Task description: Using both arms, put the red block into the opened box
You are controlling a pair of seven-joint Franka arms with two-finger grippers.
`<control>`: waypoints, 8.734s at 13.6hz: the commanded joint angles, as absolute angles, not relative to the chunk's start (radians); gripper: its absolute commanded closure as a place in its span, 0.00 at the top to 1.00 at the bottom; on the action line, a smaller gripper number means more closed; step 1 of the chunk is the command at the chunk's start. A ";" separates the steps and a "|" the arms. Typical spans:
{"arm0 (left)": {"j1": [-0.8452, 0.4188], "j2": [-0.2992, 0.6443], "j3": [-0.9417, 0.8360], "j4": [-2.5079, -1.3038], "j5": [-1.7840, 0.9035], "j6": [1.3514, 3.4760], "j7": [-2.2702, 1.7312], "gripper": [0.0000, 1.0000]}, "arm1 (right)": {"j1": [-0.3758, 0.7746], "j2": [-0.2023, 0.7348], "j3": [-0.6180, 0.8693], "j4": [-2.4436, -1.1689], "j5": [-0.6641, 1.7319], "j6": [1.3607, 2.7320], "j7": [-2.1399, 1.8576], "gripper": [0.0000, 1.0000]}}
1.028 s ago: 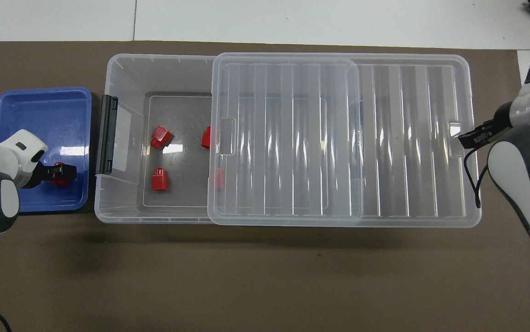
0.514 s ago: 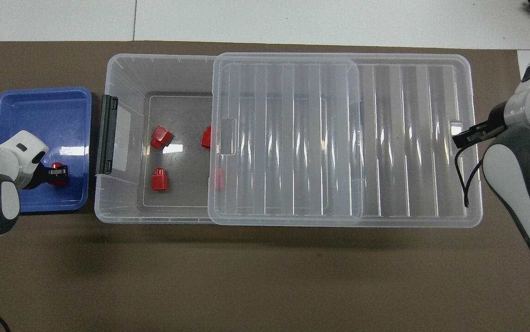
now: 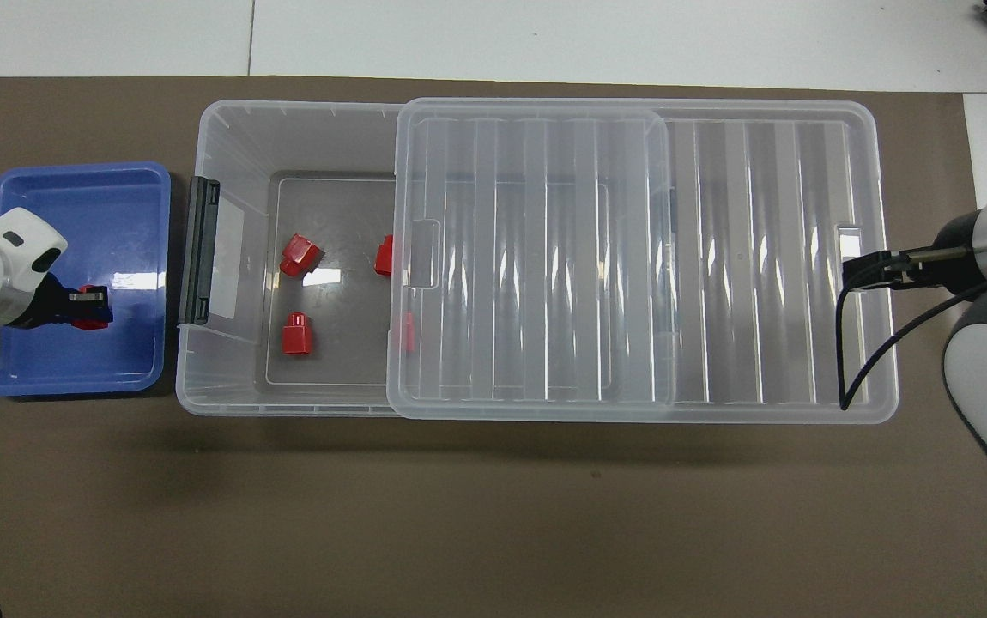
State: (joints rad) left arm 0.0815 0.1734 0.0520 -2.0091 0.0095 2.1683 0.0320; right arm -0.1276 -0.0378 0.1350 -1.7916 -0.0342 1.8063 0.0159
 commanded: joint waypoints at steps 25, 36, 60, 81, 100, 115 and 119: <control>-0.466 0.238 0.058 -2.026 0.049 2.315 -0.703 0.00 | 0.009 -0.018 0.060 -1.582 -0.023 1.595 0.147 0.97; -0.488 0.267 0.060 -2.094 0.057 2.434 -0.703 0.07 | 0.065 -0.008 -0.048 -1.591 -0.023 1.595 0.143 0.99; -0.146 -0.086 0.087 -1.632 0.037 1.536 -0.132 1.00 | -0.018 0.003 -0.040 -1.681 -0.063 1.790 0.038 0.78; -0.135 -0.034 0.080 -1.622 0.041 1.571 -0.146 1.00 | -0.029 0.163 -0.037 -1.784 -0.014 2.077 -0.081 0.00; -0.115 -0.031 0.049 -1.669 -0.066 1.644 -0.146 1.00 | 0.247 0.150 0.000 -1.784 0.029 2.028 -0.040 0.00; 0.026 -0.043 -0.127 -1.671 -0.066 1.647 -0.150 1.00 | 0.101 0.026 -0.015 -1.769 0.006 1.887 0.141 0.66; 0.020 -0.043 -0.121 -1.672 -0.066 1.649 -0.150 1.00 | 0.022 0.015 -0.015 -1.685 -0.009 1.790 0.140 0.82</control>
